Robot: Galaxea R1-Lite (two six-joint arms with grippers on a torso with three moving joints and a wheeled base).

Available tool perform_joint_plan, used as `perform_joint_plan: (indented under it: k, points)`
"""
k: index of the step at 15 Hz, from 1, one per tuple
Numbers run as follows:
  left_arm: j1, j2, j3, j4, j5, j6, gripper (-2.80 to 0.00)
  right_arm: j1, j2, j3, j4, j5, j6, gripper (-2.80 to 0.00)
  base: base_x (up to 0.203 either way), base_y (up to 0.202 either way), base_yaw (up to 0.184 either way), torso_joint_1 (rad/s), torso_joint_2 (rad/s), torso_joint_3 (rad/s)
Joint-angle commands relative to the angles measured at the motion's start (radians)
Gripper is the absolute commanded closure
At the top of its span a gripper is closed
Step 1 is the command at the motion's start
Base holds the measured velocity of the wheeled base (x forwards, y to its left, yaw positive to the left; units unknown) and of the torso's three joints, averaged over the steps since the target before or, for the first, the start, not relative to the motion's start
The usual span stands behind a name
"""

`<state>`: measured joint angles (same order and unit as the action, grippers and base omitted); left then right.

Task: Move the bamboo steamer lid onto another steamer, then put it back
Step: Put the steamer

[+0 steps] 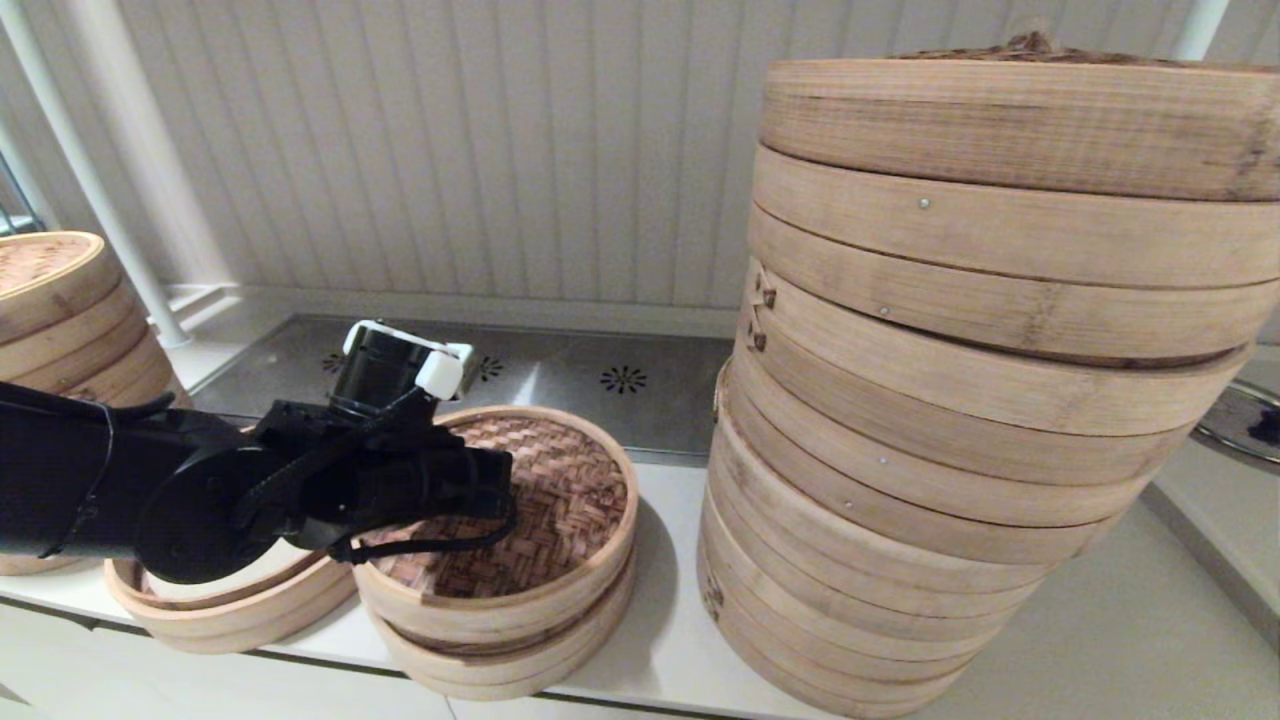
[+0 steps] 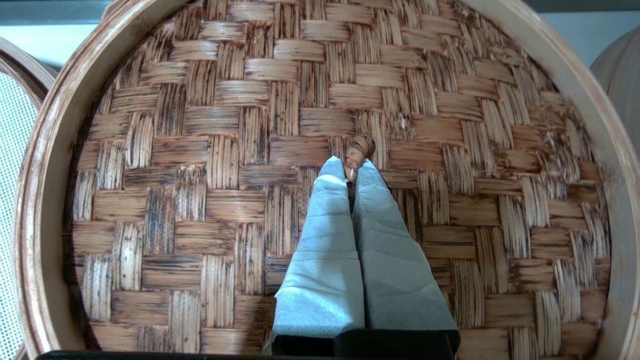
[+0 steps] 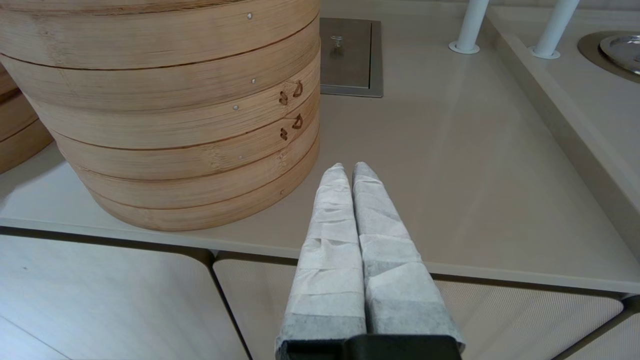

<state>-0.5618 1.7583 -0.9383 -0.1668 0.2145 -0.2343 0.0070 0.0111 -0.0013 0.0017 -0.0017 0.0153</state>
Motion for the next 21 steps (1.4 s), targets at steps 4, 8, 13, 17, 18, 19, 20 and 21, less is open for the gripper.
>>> perform_joint_plan:
  k: [4, 8, 13, 17, 18, 19, 20, 21]
  points:
    - [-0.001, -0.008, 0.021, -0.010, 0.002, -0.002, 0.00, 0.001, 0.000, 0.001, 0.000, 0.000, 0.000, 0.00, 0.000, 0.000, 0.000, 0.000, 0.00, 0.000]
    - [-0.001, -0.014, 0.039, -0.011, -0.001, -0.005, 0.00, 0.001, 0.000, 0.001, 0.000, 0.000, 0.000, 0.00, 0.000, 0.000, 0.000, 0.000, 0.00, 0.000]
    - [-0.001, 0.006, 0.067, -0.070, 0.000, -0.003, 0.00, 0.001, 0.000, 0.000, 0.000, 0.000, 0.000, 0.00, 0.000, 0.000, 0.000, 0.000, 0.00, 0.000]
    - [-0.001, 0.009, 0.072, -0.077, 0.000, -0.002, 0.00, -0.001, 0.000, 0.000, 0.000, 0.000, 0.000, 0.00, 0.000, 0.000, 0.000, 0.000, 0.00, 0.000]
    - [-0.001, 0.009, 0.073, -0.077, 0.000, -0.002, 0.00, 0.001, 0.000, 0.000, 0.000, 0.000, 0.000, 0.00, 0.000, 0.000, 0.000, 0.000, 0.00, 0.000]
    - [-0.001, 0.009, 0.073, -0.077, 0.000, -0.002, 0.00, 0.001, 0.000, 0.000, 0.000, 0.000, 0.000, 0.00, 0.000, 0.000, 0.000, 0.000, 0.00, 0.000]
    - [-0.001, 0.009, 0.075, -0.077, 0.000, -0.002, 0.00, 0.001, 0.000, 0.001, 0.000, 0.000, 0.000, 0.00, 0.000, 0.000, 0.000, 0.000, 0.00, 0.000]
    - [-0.001, 0.009, 0.078, -0.077, 0.002, 0.000, -2.80, 0.001, 0.000, 0.001, 0.001, 0.000, 0.000, 0.00, 0.000, 0.000, 0.000, 0.000, 0.00, 0.000]
